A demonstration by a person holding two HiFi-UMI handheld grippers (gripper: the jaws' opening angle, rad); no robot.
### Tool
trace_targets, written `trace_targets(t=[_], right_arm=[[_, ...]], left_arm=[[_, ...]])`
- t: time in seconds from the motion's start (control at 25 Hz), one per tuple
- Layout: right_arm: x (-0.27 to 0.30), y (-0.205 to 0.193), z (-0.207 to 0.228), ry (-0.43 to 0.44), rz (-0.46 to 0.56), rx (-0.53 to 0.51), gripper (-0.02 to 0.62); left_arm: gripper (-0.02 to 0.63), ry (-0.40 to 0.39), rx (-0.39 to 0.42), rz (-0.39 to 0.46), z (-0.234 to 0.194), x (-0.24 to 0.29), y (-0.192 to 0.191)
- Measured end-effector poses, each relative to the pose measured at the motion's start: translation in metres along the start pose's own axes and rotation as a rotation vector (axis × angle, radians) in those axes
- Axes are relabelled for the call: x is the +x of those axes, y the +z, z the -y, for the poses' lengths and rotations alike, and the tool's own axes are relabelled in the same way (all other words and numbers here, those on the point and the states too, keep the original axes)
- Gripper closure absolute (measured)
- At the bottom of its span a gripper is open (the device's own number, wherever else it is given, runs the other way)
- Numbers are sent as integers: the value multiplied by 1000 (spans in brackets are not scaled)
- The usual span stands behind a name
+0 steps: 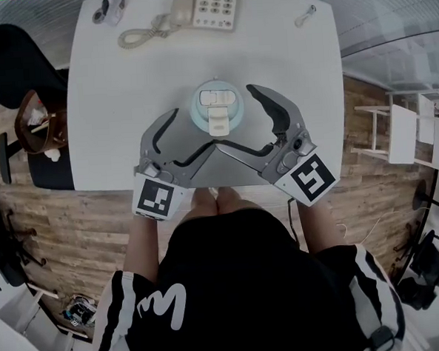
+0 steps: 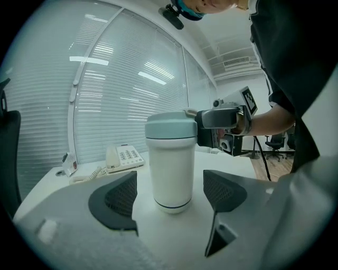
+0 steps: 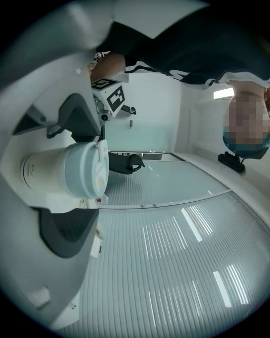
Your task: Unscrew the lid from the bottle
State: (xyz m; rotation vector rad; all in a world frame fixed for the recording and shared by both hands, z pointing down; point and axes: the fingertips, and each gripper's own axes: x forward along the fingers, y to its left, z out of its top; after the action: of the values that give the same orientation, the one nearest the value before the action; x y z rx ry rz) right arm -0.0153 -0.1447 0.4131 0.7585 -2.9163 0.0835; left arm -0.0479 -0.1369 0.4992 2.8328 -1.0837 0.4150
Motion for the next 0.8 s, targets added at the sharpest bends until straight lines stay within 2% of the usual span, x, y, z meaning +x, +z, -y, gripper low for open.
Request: trace_targets(t=[0.32,0.8], right_arm=[[17,-2,-2,-5,-4,-11,160],[37,-6,0,9,6,-3,154]], left_arm=[[192,-20,32,2,4,26,-9],[189,-37,50,8,4,50,-11]])
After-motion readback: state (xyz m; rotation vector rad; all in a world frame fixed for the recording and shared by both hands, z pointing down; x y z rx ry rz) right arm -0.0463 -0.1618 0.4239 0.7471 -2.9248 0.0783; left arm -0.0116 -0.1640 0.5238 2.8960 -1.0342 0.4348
